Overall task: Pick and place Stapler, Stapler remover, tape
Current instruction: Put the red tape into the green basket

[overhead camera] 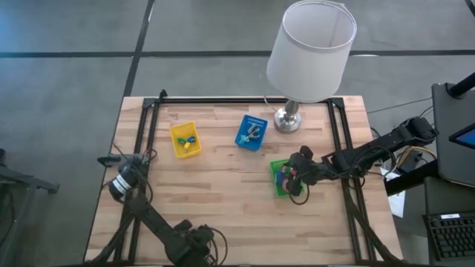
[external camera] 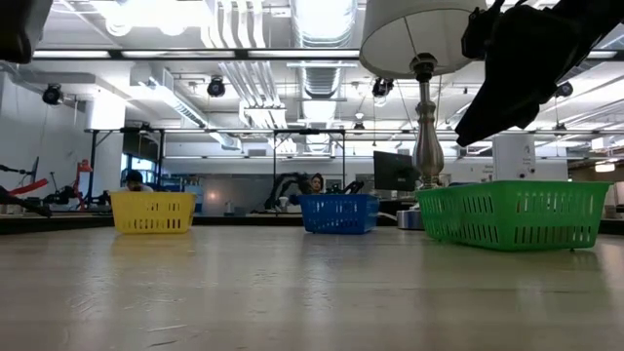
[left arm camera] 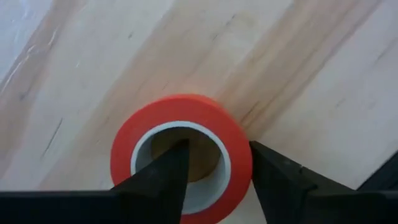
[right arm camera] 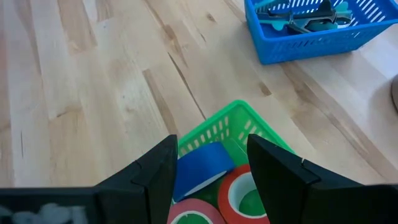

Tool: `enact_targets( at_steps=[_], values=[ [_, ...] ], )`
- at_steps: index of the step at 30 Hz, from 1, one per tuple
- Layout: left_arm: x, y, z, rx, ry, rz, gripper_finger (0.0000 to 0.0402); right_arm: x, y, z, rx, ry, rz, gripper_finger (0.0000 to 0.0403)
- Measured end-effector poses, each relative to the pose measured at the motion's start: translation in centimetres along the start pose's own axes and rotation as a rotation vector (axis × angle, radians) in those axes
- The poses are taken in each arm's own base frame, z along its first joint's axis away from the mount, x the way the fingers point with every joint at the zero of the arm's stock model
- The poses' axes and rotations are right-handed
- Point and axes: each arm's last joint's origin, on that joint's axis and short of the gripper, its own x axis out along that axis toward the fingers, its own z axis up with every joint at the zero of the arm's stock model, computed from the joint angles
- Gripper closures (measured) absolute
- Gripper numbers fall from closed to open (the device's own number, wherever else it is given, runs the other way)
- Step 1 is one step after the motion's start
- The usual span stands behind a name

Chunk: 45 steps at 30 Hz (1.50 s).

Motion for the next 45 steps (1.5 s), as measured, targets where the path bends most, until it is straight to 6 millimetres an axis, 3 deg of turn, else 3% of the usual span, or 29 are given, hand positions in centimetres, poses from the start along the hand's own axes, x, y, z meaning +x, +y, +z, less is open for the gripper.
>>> enact_targets(
  at_steps=[4, 10, 19, 23, 27, 34, 38, 45],
  values=[
    [0.6, 0.1, 0.2, 0.075, -0.019, -0.028, 0.0263, 0.0, 0.0, 0.0, 0.003, -0.002, 0.001, 0.0211],
    [0.4, -0.2, 1.4, 0.195, -0.075, -0.046, 0.0359, 0.0, 0.1, 0.1, 0.007, -0.006, 0.005, 0.0211],
    [-0.6, -0.7, 6.6, 0.285, -0.543, 0.058, 0.0345, 0.0, 0.9, 1.1, 0.123, -0.124, 0.091, 0.0211],
    [-0.4, -0.3, 10.9, 0.329, -0.676, 0.129, 0.0329, -0.1, 1.3, 1.8, 0.174, -0.19, 0.149, 0.0211],
    [-0.3, -0.1, 15.1, 0.398, -0.765, 0.177, 0.0338, -0.1, 1.4, 1.9, 0.232, -0.196, 0.165, 0.0211],
    [-1.1, 0.6, 21.1, 0.398, -0.933, 0.225, 0.0342, 1.5, 2.0, 1.3, 0.222, -0.167, 0.139, 0.0211],
    [-0.9, 1.5, 22.6, 0.389, -0.914, 0.235, 0.034, 2.6, 2.5, 1.1, 0.216, -0.18, 0.144, 0.0211],
    [-0.6, 2.0, 23.0, 0.4, -0.881, 0.256, 0.0343, 3.2, 3.0, 1.4, 0.219, -0.21, 0.162, 0.0211]
  ],
)
